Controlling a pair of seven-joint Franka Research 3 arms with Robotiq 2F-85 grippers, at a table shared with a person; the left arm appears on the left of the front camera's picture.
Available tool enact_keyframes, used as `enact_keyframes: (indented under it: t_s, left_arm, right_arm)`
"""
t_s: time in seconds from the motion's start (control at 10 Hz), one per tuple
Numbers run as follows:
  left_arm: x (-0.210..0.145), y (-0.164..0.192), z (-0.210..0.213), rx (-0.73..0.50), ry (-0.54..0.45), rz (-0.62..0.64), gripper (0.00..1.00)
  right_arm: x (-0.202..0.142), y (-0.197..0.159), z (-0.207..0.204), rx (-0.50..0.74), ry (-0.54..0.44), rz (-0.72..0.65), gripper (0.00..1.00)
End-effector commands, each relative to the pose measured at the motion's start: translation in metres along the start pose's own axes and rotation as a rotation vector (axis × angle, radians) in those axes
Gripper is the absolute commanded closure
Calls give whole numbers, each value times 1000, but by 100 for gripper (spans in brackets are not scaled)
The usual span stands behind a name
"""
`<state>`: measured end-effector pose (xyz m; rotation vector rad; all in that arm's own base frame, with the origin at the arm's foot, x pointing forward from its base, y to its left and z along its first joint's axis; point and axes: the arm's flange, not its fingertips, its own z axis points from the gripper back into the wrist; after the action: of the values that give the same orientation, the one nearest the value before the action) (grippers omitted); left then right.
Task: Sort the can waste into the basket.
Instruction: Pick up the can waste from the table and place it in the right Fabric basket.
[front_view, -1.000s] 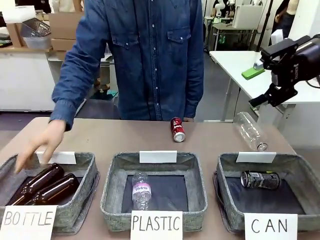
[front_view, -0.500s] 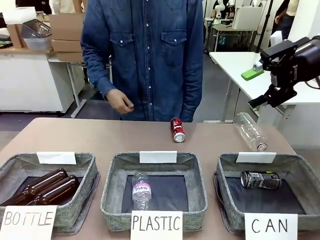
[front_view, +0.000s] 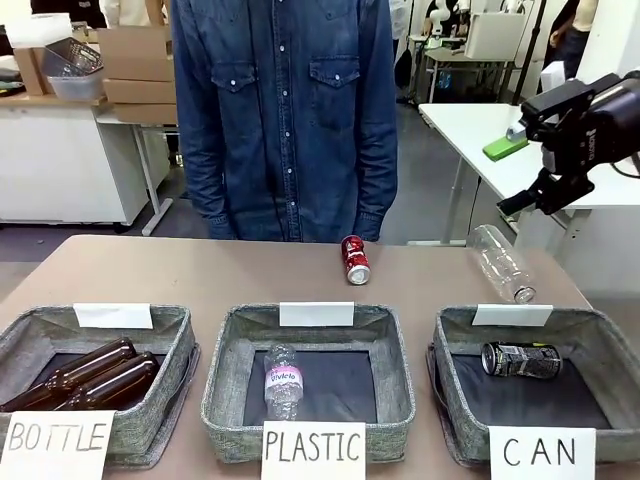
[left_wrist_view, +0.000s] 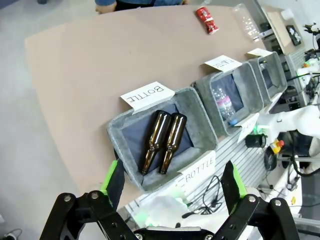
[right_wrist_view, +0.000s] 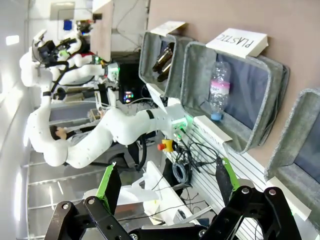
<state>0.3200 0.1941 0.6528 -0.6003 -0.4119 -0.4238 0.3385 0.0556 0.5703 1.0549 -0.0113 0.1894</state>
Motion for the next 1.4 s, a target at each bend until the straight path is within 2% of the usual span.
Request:
enact_keyframes:
  t_s: [0.0,0.1,0.2,0.3,0.4,0.5,0.6,0.7,0.8,0.9,1.0,1.1,1.2,1.3]
  left_arm:
    - [-2,-1,0,-7,1,-18,0]
    - [-2,-1,0,-7,1,-18,0]
    - [0,0,0,0,0,0,0]
    - [7,-32,-11,-98,-159,-14,0]
    - [-1,-52,-44,-124,-228,-43,0]
    - [-16,-63,-84,-164,-246,-30,0]
    - [-35,-76,-118,-269,-179,102,0]
    - [-48,-80,-136,-235,-127,54,0]
    - [-51,-79,-145,-139,-66,78,0]
    - [-53,-76,-159,-108,-1,84,0]
    - [-40,-81,-151,-103,162,2,0]
    - [-57,-74,-166,-182,-55,61,0]
    - [-57,-74,-166,-182,-55,61,0]
    - [-56,-76,-171,-138,34,39,0]
  right_arm:
    - [12,4,-2,-461,-129,48,0]
    - [26,2,-14,-569,-148,78,0]
    - [38,-3,-28,-601,-153,93,0]
    - [46,-5,-39,-550,-152,105,0]
    - [54,-9,-42,-550,-231,118,0]
    - [64,-16,-44,-601,-326,133,0]
    - [71,-18,-49,-576,-353,134,0]
    - [57,-6,-40,-579,-238,159,0]
    - [57,-6,-40,-579,-238,159,0]
    - [57,-6,-40,-579,-238,159,0]
    - [57,-6,-40,-579,-238,159,0]
    - [62,-12,-43,-573,-257,173,0]
    - [85,-22,-64,-564,-197,172,0]
    - [101,-26,-78,-535,-147,175,0]
